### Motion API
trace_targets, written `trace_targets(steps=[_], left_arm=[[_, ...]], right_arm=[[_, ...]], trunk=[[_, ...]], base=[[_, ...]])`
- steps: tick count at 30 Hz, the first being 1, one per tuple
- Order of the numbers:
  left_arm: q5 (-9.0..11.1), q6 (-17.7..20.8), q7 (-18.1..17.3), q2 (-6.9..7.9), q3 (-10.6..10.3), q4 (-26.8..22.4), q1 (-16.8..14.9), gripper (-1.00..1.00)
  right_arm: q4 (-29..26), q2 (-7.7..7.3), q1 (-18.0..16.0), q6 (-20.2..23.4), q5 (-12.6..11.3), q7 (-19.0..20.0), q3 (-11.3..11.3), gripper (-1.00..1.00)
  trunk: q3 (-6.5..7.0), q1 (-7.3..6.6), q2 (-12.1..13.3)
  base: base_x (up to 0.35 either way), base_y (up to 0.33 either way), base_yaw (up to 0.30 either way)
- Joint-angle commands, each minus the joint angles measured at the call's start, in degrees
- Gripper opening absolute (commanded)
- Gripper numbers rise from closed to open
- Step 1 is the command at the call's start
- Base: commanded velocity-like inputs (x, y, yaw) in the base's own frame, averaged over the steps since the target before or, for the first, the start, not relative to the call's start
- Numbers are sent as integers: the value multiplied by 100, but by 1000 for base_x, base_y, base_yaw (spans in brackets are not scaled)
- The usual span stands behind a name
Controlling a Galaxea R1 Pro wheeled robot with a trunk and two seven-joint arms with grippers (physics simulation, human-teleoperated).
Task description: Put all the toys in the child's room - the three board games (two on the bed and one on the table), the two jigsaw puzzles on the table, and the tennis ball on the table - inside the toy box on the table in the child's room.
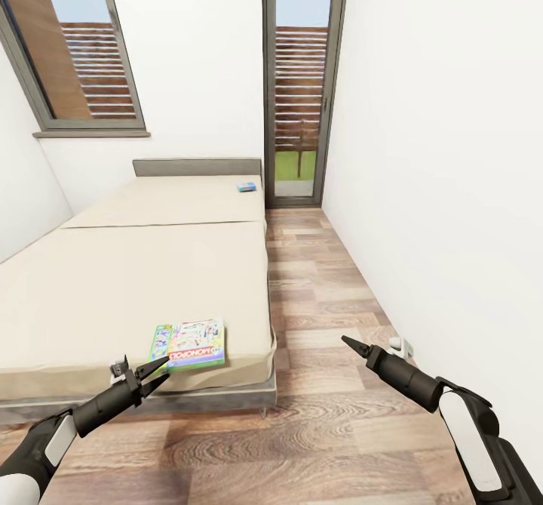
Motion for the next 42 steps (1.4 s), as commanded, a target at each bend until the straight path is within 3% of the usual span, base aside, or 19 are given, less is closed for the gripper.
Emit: trace_targets(steps=[1, 13, 14, 33, 42], left_arm=[[8, 55, -14, 0, 7, 1, -3, 100], [8, 48, -21, 0, 7, 1, -3, 100], [8, 48, -22, 0, 7, 1, -3, -100], [8, 55, -23, 0, 13, 2, -3, -100], [8, 68, -23, 3, 9, -13, -3, -100]], right_arm=[[-1, 1, -4, 35, -5, 16, -9, 100], [-1, 1, -4, 35, -5, 18, -9, 100], [-1, 1, -4, 35, -5, 18, -9, 100], [-1, 1, -4, 35, -1, 18, -9, 100], [83, 1, -4, 28, 11, 12, -9, 100]], trunk=[[-5, 0, -2], [-5, 0, -2], [-5, 0, -2], [-5, 0, -2], [157, -198, 359]], base=[[73, 0, 0], [52, 0, 0], [12, 0, 0], [1, 0, 0], [0, 0, 0]])
